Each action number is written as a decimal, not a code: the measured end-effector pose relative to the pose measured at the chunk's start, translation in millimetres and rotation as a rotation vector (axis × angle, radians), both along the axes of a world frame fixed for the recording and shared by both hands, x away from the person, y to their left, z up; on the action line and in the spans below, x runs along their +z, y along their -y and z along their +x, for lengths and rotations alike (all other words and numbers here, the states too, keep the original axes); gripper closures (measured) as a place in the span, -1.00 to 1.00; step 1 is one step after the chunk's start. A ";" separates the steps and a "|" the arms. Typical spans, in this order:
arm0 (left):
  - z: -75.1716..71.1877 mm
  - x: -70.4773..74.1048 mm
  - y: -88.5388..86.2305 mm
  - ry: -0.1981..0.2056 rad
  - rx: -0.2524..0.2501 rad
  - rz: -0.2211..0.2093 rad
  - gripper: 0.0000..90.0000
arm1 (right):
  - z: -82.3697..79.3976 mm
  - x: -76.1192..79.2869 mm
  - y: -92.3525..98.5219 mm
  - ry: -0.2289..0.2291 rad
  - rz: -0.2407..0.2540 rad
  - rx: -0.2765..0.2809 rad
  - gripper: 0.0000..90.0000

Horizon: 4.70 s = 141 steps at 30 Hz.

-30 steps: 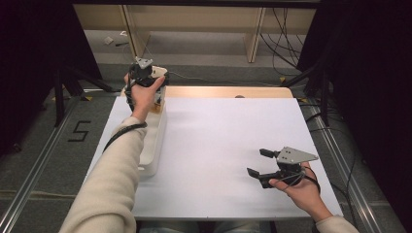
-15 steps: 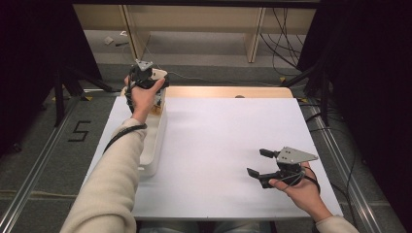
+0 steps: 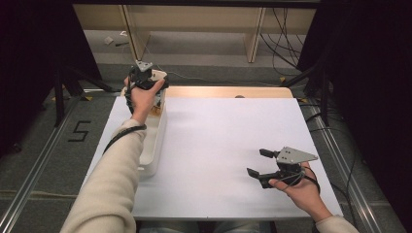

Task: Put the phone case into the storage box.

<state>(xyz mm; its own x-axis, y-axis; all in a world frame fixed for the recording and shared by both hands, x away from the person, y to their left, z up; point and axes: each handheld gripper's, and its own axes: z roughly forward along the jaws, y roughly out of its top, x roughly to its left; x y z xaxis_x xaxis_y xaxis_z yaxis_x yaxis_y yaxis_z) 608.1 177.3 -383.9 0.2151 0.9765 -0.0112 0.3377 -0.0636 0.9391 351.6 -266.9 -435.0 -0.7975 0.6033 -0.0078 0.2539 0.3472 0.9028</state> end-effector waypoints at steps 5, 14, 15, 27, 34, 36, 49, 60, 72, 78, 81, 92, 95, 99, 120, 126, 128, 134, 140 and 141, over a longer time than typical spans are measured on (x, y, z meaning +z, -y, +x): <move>-0.2 -2.0 -0.8 -0.002 0.004 -0.004 -0.77 | 0.1 -0.1 0.0 0.000 0.000 -0.001 -0.61; -0.3 -2.9 -1.0 -0.009 0.003 -0.004 -0.77 | 0.0 0.0 0.1 0.001 0.000 0.000 -0.60; -0.2 -3.1 -1.0 -0.010 0.003 -0.004 -0.77 | 0.0 0.0 0.0 0.001 0.000 0.000 -0.61; 0.3 -5.9 -0.5 -0.020 0.003 -0.003 -0.78 | 0.2 -0.3 -0.4 -0.001 0.001 0.001 -0.60; -0.6 -7.2 -0.7 -0.032 -0.002 -0.003 -0.78 | 0.2 -0.4 -0.5 -0.002 0.001 0.002 -0.60; -1.2 -7.5 -1.1 -0.033 -0.002 -0.006 -0.78 | 0.2 -0.5 -0.6 -0.002 0.001 0.002 -0.61; -4.3 -7.7 -2.7 -0.040 -0.013 -0.009 -0.78 | 0.3 -0.9 -1.2 -0.005 -0.001 0.003 -0.61; -7.0 -6.6 -3.9 -0.050 -0.020 -0.008 -0.78 | 0.3 -0.9 -1.3 -0.004 -0.004 0.003 -0.60; -10.3 -8.4 -6.4 -0.059 -0.025 -0.015 -0.79 | 0.3 -1.0 -1.5 -0.003 -0.003 0.003 -0.61; -12.0 -9.3 -7.5 -0.065 -0.027 -0.015 -0.79 | 0.2 -1.2 -1.8 -0.004 -0.005 0.004 -0.61; -12.9 -9.8 -7.9 -0.068 -0.028 -0.014 -0.79 | 0.3 -1.3 -1.9 -0.004 -0.007 0.004 -0.60; -15.8 -11.9 -9.6 -0.072 -0.032 -0.016 -0.79 | 0.3 -1.5 -2.3 -0.003 -0.006 0.004 -0.61; -16.6 -12.9 -10.2 -0.074 -0.034 -0.018 -0.79 | 0.2 -1.4 -2.3 -0.002 -0.006 0.004 -0.61; -17.3 -13.4 -10.7 -0.076 -0.036 -0.017 -0.79 | 0.3 -1.6 -2.4 -0.004 -0.006 0.004 -0.61; -19.4 -18.5 -14.1 -0.100 -0.033 -0.013 -0.80 | 0.3 -1.6 -2.6 -0.004 -0.007 0.006 -0.61; -20.3 -19.7 -15.1 -0.101 -0.035 -0.016 -0.80 | 0.2 -1.7 -2.6 -0.005 -0.006 0.005 -0.60; -20.3 -19.2 -15.2 -0.102 -0.037 -0.015 -0.80 | 0.3 -1.6 -2.6 -0.004 -0.007 0.006 -0.61; -20.5 -19.2 -16.1 -0.103 -0.038 -0.019 -0.80 | 0.1 -1.5 -2.6 -0.006 -0.010 0.004 -0.61; -20.4 -19.5 -16.0 -0.102 -0.042 -0.018 -0.80 | 0.1 -1.8 -2.8 -0.009 -0.009 0.008 -0.60; -20.4 -19.5 -15.9 -0.103 -0.043 -0.017 -0.81 | 0.1 -1.9 -2.9 -0.009 -0.009 0.007 -0.61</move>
